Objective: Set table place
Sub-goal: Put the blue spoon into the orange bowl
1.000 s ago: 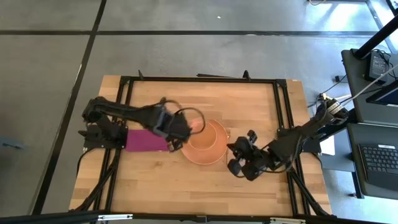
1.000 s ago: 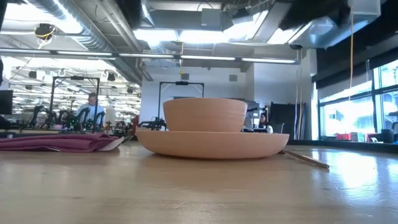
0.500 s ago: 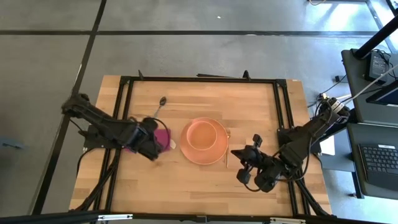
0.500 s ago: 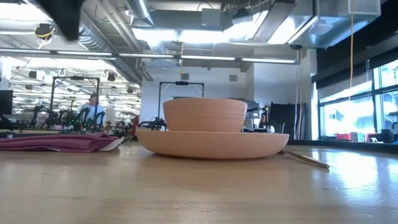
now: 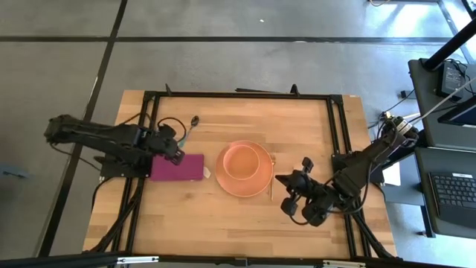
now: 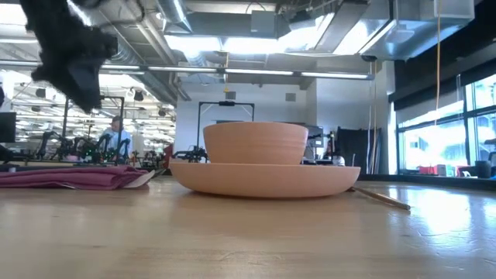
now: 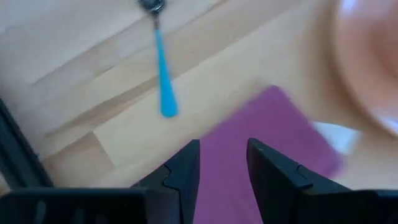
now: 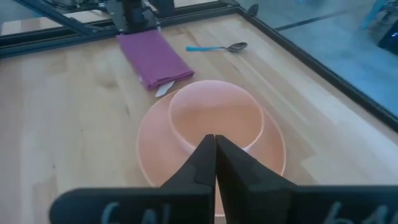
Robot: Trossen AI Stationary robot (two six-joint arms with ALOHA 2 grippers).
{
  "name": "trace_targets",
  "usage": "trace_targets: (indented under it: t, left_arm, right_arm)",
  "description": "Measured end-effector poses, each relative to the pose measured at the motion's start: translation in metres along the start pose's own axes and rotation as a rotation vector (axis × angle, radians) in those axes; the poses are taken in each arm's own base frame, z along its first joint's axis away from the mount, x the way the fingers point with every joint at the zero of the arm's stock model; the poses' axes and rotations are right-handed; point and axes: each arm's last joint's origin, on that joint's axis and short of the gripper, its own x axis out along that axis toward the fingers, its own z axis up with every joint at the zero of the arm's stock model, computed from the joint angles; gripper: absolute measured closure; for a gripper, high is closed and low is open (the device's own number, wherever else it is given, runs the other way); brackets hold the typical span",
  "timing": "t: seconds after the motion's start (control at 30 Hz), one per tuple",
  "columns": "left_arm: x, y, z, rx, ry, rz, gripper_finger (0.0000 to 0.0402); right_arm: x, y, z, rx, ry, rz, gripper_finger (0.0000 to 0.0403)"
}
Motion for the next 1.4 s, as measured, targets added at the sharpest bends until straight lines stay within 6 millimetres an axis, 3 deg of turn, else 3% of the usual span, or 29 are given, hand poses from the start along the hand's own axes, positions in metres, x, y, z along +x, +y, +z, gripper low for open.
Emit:
trace_targets:
  t: [0.13, 0.23, 0.53, 0.73, 0.9, 1.13, 1.4]
  left_arm:
    - [0.028, 0.015, -0.011, -0.070, 0.014, 0.090, 0.0278]
    - [0.042, 0.023, -0.014, -0.029, -0.004, 0.139, 0.0278]
    - [0.059, 0.020, 0.018, 0.046, -0.129, 0.009, 0.0278]
    - [0.077, 0.032, 0.036, 0.004, -0.149, 0.098, 0.0278]
    - [0.093, 0.035, 0.050, -0.007, -0.141, 0.065, 0.0278]
    - [0.123, 0.041, 0.052, 0.008, -0.029, 0.129, 0.0278]
    - [0.144, 0.045, 0.056, 0.014, -0.023, 0.180, 0.0278]
  right_arm:
    - [0.004, -0.003, 0.002, -0.004, 0.001, -0.018, 0.0393]
    - [0.006, -0.004, 0.003, -0.008, 0.002, -0.024, 0.0393]
    - [0.011, -0.009, 0.007, -0.046, 0.003, -0.048, 0.0393]
    - [0.018, -0.014, 0.012, -0.067, 0.005, -0.078, 0.0393]
    - [0.021, -0.017, 0.013, -0.078, 0.007, -0.090, 0.0393]
    - [0.021, -0.017, 0.013, -0.070, 0.007, -0.090, 0.0393]
    - [0.021, -0.017, 0.013, -0.067, 0.009, -0.087, 0.0393]
